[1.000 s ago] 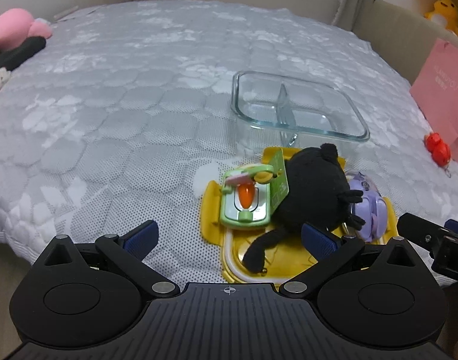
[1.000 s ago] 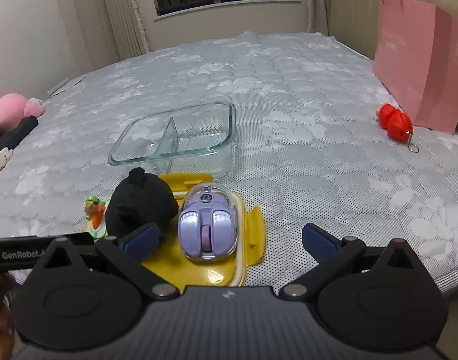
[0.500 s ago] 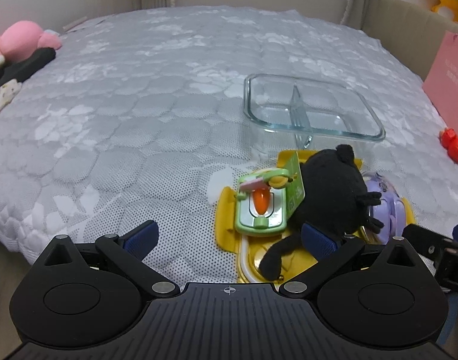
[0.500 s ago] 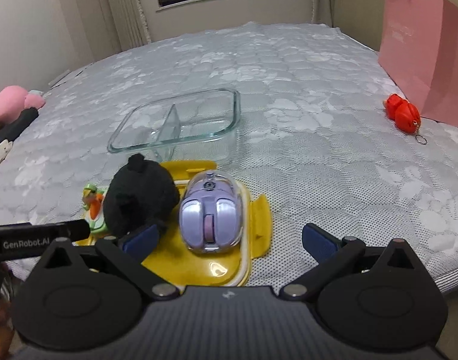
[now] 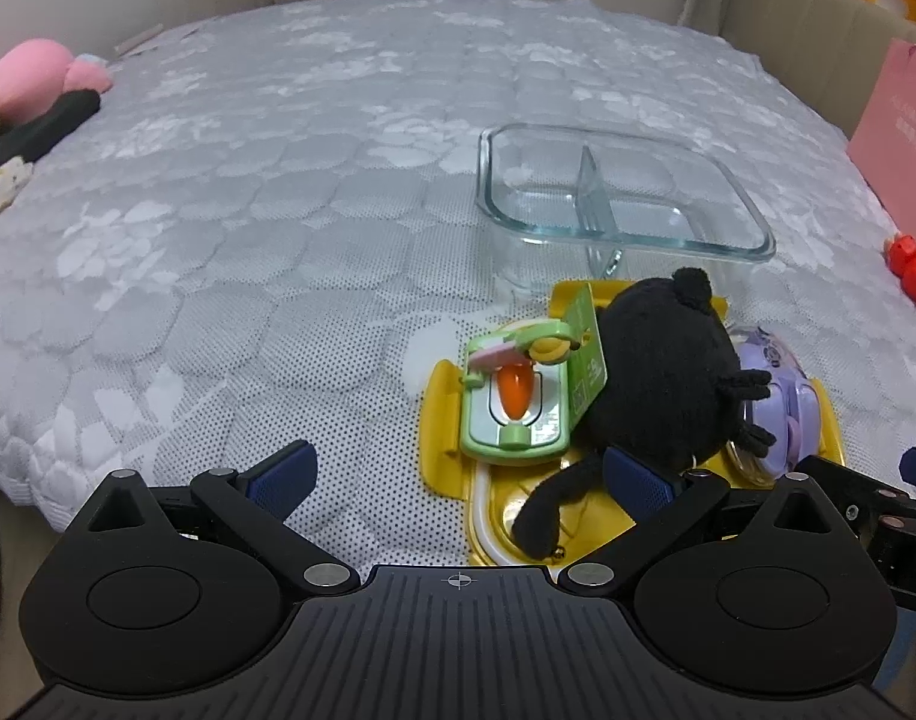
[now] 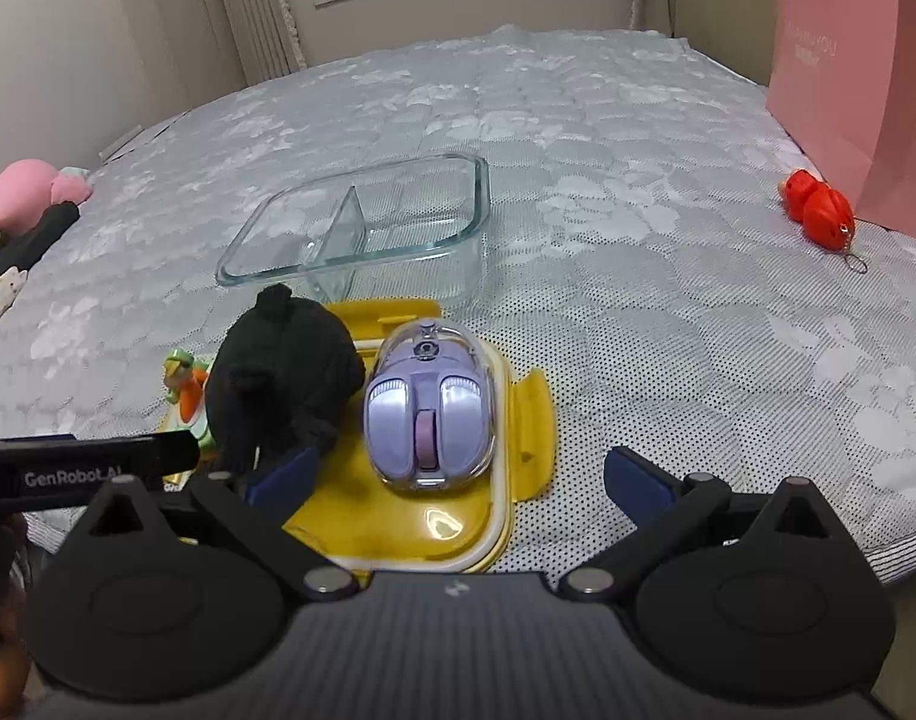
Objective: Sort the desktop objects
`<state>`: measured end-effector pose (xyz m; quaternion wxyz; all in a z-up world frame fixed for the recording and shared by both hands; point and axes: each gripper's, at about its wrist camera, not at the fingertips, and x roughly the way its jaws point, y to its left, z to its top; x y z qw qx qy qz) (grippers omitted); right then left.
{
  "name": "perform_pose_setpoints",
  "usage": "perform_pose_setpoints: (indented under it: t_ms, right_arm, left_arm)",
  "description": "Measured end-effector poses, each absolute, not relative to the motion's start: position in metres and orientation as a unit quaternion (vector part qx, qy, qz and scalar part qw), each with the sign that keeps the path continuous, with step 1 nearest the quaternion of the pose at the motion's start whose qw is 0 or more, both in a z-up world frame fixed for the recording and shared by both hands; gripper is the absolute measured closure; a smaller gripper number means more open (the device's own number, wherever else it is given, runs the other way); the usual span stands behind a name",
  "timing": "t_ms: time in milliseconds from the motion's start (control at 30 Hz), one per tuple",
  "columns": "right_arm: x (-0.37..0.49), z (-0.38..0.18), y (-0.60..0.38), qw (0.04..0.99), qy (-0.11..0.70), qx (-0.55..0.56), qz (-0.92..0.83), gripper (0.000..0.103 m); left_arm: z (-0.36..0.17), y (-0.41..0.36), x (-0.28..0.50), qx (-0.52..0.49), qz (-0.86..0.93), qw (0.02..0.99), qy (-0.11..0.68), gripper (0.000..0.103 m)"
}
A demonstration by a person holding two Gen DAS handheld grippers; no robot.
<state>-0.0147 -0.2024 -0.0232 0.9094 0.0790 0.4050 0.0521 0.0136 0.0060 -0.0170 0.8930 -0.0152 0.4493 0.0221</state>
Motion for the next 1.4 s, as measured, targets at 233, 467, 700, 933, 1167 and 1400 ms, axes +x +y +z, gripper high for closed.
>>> perform_pose_setpoints:
  t_ms: [233, 467, 700, 933, 1167, 1400]
  right_arm:
    - [-0.0154, -0.0245, -0.2027, 0.908, 0.409, 0.078, 0.049, 0.000]
    - [-0.0135, -0.0237, -0.2011, 0.908, 0.411, 0.071, 0.042, 0.000]
    - [-0.0134, -0.0229, -0.2021, 0.909, 0.411, 0.065, 0.032, 0.000]
    - [-0.0139, -0.0229, -0.2022, 0.909, 0.410, 0.061, 0.033, 0.000]
    - [-0.0147, -0.0214, -0.1996, 0.912, 0.407, 0.053, 0.031, 0.000]
    - [-0.0160, -0.0175, -0.2014, 0.919, 0.390, 0.049, 0.033, 0.000]
  left_arm:
    - [-0.0198, 0.0068, 0.0161, -0.018, 0.024, 0.888, 0.459, 0.000]
    - [-0.0210, 0.0070, 0.0176, -0.011, 0.027, 0.885, 0.464, 0.000]
    - [-0.0231, 0.0080, 0.0180, -0.014, 0.026, 0.883, 0.468, 0.000]
    - [-0.0243, 0.0091, 0.0177, -0.014, 0.025, 0.883, 0.468, 0.000]
    - [-0.0249, 0.0071, 0.0178, -0.008, 0.020, 0.883, 0.469, 0.000]
    - [-0.0265, 0.0057, 0.0247, -0.009, 0.008, 0.885, 0.466, 0.000]
